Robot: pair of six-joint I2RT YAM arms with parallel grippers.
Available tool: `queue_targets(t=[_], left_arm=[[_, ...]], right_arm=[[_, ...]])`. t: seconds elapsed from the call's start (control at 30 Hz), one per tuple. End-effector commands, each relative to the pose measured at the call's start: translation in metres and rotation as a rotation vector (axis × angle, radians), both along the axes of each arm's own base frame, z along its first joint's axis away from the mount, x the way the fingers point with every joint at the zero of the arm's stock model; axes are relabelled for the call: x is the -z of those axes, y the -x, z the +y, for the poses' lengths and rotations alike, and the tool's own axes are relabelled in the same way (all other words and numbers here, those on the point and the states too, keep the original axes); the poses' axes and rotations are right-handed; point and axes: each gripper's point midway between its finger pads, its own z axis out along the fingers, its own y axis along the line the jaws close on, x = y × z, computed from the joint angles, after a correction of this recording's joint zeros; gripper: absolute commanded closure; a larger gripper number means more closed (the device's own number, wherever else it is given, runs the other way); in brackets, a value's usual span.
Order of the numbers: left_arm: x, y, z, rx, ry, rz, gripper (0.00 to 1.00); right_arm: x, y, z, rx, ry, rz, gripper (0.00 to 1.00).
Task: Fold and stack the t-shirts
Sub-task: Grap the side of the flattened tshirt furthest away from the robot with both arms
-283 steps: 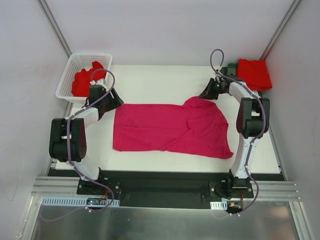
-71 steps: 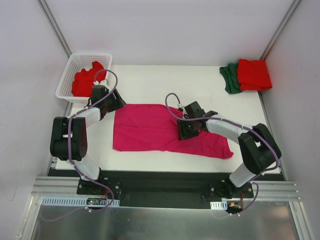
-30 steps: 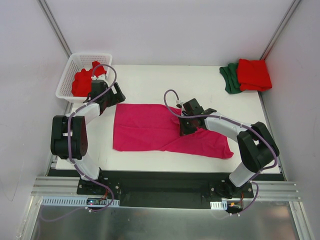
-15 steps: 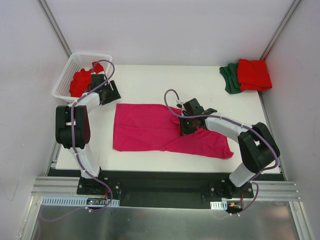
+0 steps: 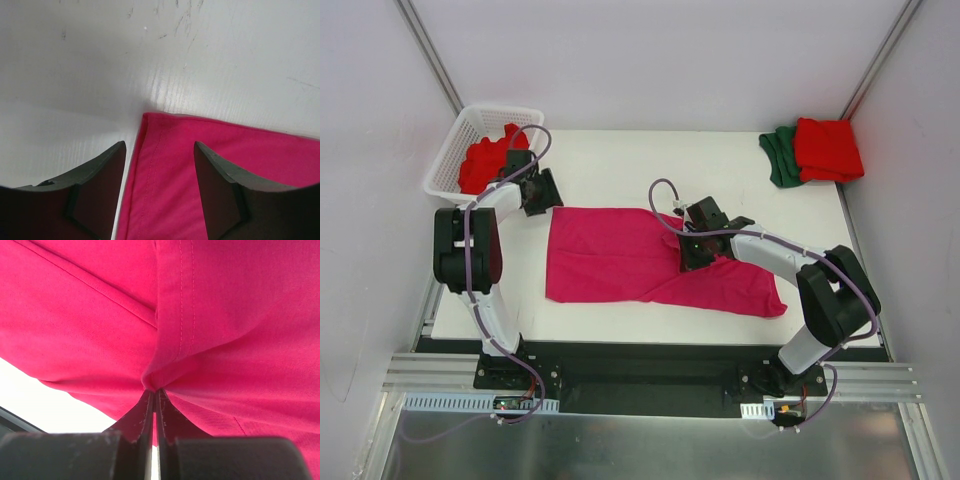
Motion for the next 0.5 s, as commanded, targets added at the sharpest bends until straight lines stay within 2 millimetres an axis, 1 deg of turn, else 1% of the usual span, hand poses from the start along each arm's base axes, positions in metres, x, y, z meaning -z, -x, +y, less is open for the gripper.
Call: queue_targets(t=[0.0,0.03,0.1,0.13,0.17,0.3,0.47], left_arm=[[0.01,0.003,0.003,-0.017,0.017,0.053,0.44],[0.008,0.0,0.002,-0.017,0.02,0.049,0.44],[0.012,0.0,-0.001,-0.009,0.036,0.066,0.46],[0.01,-0.003,-0.001,-0.009,0.042,0.062,0.47],[0.013,-0.003,-0.001,-0.008,0.045,0.071,0.47],[0.009,-0.011,0.0,-0.012,0.038,0.062,0.48],[0.014,-0.011,0.002,-0.025,0.028,0.089,0.49]], right_arm=[[-0.021,-0.005,0.006,-0.005,-0.033,-0.048,0.99],[-0.021,-0.005,0.006,-0.006,-0.032,-0.049,0.99],[-0.023,-0.005,0.006,-0.006,-0.032,-0.053,0.99],[-0.023,-0.005,0.005,-0.003,-0.031,-0.053,0.99],[-0.024,-0.005,0.005,-0.002,-0.033,-0.058,0.99],[-0.025,-0.004,0.004,-0.001,-0.031,-0.057,0.99],[-0.027,-0.005,0.002,0.001,-0.026,-0.063,0.99]])
